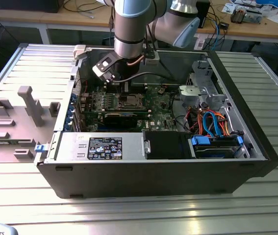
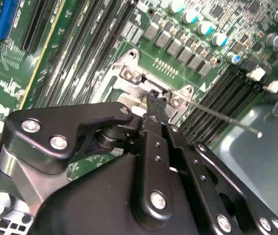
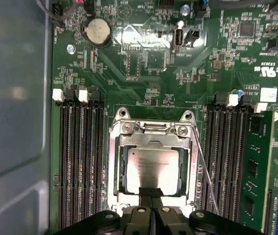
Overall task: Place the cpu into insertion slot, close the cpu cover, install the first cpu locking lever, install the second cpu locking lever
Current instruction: 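Close the cpu cover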
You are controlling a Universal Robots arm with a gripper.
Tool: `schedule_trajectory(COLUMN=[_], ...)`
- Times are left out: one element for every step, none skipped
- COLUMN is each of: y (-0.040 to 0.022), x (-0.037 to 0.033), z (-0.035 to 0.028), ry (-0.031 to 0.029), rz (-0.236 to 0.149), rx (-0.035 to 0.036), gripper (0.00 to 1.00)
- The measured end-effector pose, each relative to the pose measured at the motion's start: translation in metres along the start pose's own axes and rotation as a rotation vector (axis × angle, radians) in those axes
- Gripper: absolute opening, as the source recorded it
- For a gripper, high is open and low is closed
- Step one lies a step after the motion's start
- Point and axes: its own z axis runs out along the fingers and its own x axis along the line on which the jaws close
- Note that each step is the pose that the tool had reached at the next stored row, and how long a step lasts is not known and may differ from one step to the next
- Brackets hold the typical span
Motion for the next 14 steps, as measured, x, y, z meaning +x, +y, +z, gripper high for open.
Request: schedule_trajectory(y=[0.0072, 0.0095, 0.0108, 0.0114, 0.0116, 0.0117, 0.0116, 0.0115, 0.0114, 0.0114, 0.0113, 0.0112, 0.0113, 0.0112], x=[-0.0004, -0.0005, -0.0006, -0.0006, -0.0005, -0.0005, -0.0005, -0.0004, -0.0004, -0.0003, -0.0003, -0.0003, -0.0002, -0.0002], z=[-0.0009, -0.0013, -0.0019, -0.0027, -0.0042, -0.0061, -0.0089, -0.012, -0.0138, -0.015, -0.0166, -0.0172, -0.0174, -0.0175], ry=[0.0015, 0.0019, 0.0021, 0.0022, 0.0022, 0.0022, 0.0022, 0.0023, 0.0023, 0.0022, 0.0022, 0.0023, 0.0024, 0.0025], rz=[0.0, 0.0, 0.0, 0.0, 0.0, 0.0, 0.0, 0.0, 0.0, 0.0, 0.0, 0.0, 0.0, 0.0], rx=[0.0077, 0.01, 0.0108, 0.011, 0.0111, 0.0112, 0.0112, 0.0111, 0.0111, 0.0111, 0.0111, 0.0111, 0.011, 0.011], gripper=[0.11, 0.11, 0.11, 0.11, 0.11, 0.11, 0.11, 0.11, 0.11, 0.11, 0.11, 0.11, 0.11, 0.11])
